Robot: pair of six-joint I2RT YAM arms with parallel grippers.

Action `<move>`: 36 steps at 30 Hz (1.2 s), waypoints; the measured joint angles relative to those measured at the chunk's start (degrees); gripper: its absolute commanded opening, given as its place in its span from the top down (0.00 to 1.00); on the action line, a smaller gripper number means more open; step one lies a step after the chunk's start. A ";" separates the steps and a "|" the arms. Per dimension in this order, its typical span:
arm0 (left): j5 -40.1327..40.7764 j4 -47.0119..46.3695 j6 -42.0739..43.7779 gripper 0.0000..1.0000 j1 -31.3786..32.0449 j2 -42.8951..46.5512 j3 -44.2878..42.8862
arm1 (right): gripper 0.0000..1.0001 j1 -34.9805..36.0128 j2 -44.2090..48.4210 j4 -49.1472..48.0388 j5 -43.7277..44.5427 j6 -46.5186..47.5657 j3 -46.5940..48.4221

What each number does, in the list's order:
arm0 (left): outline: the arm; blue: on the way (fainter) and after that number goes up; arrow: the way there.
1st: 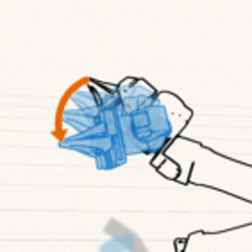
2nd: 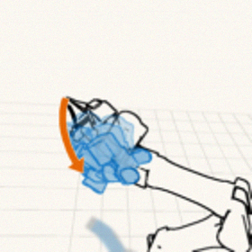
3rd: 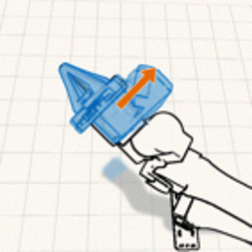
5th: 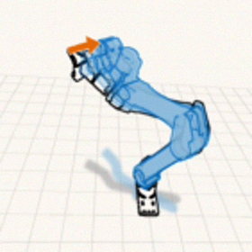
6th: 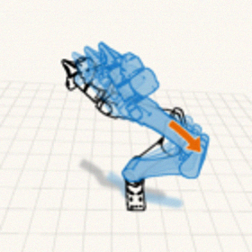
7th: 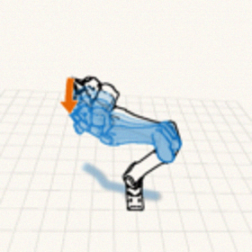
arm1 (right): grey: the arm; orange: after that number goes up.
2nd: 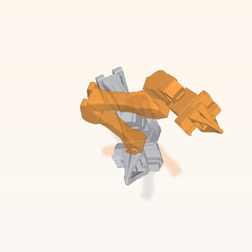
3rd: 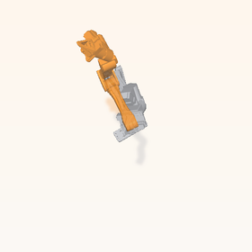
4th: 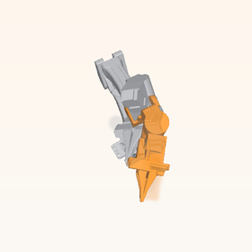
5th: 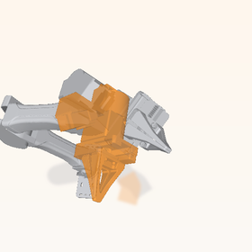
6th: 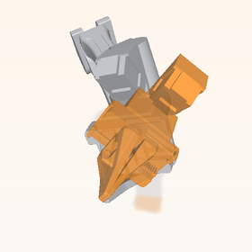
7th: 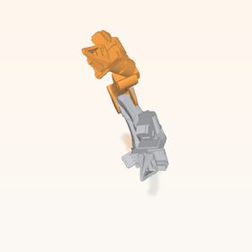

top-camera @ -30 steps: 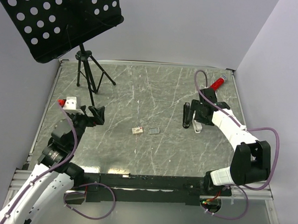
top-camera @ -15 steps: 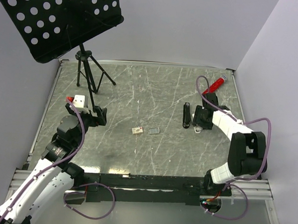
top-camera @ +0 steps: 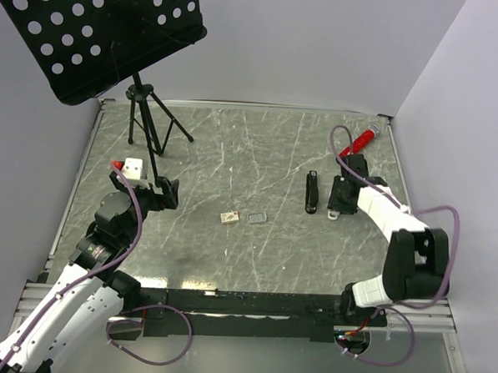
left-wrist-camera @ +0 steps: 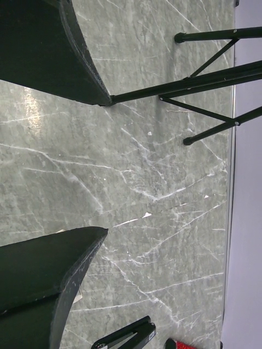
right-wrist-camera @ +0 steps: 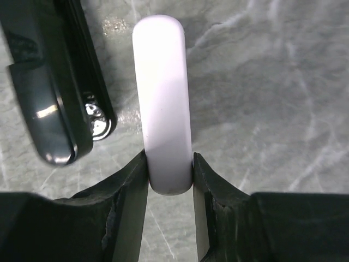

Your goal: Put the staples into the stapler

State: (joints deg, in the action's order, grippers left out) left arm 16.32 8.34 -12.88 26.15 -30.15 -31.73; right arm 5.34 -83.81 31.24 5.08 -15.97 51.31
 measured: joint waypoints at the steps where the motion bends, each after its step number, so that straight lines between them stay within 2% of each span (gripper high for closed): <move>1: 0.00 0.00 0.00 0.03 0.00 0.00 0.00 | 1.00 0.02 1.46 0.52 0.28 -0.02 0.00; 5: -0.37 -0.35 -0.02 0.03 0.00 -0.07 0.02 | 1.00 1.11 9.38 2.29 1.38 -0.07 0.09; 8: -0.90 -0.42 0.00 0.03 0.00 -0.15 0.00 | 1.00 5.22 15.10 2.95 1.46 0.63 0.15; 12: -1.84 -1.03 0.57 0.03 0.00 -0.46 0.02 | 1.00 14.51 18.71 2.82 -0.52 2.84 0.42; 15: -3.56 -2.67 2.08 0.03 -0.09 0.02 1.01 | 1.00 25.03 18.69 2.51 -2.29 5.25 0.42; 19: -5.84 -4.72 4.00 0.03 -0.09 1.68 3.06 | 1.00 36.54 16.63 0.44 -6.73 7.45 0.37; 23: -7.67 -5.86 5.46 0.03 -0.09 2.75 3.98 | 1.00 45.79 10.36 -3.06 -10.38 9.35 0.42; 27: -10.12 -6.84 6.64 0.03 -0.09 2.84 4.20 | 1.00 52.15 1.68 -4.90 -12.11 11.54 1.16; 31: -11.72 -7.13 7.41 0.03 -0.09 3.13 4.26 | 1.00 55.15 -4.90 -7.34 -12.61 13.31 1.86; 34: -12.57 -7.21 7.72 0.03 -0.09 3.41 4.37 | 0.85 55.47 -6.47 -8.11 -13.18 14.10 1.86; 35: -12.94 -7.26 7.74 0.03 -0.09 3.43 4.37 | 0.70 55.47 -6.43 -8.22 -13.22 14.45 1.86; 36: -13.27 -7.26 7.78 0.03 -0.09 3.43 4.37 | 0.63 55.47 -6.43 -8.48 -13.29 14.71 1.86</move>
State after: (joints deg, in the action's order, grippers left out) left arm 3.05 1.08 -5.10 26.06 -26.72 -27.35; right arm 60.82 -90.24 22.76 -8.21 -1.26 53.17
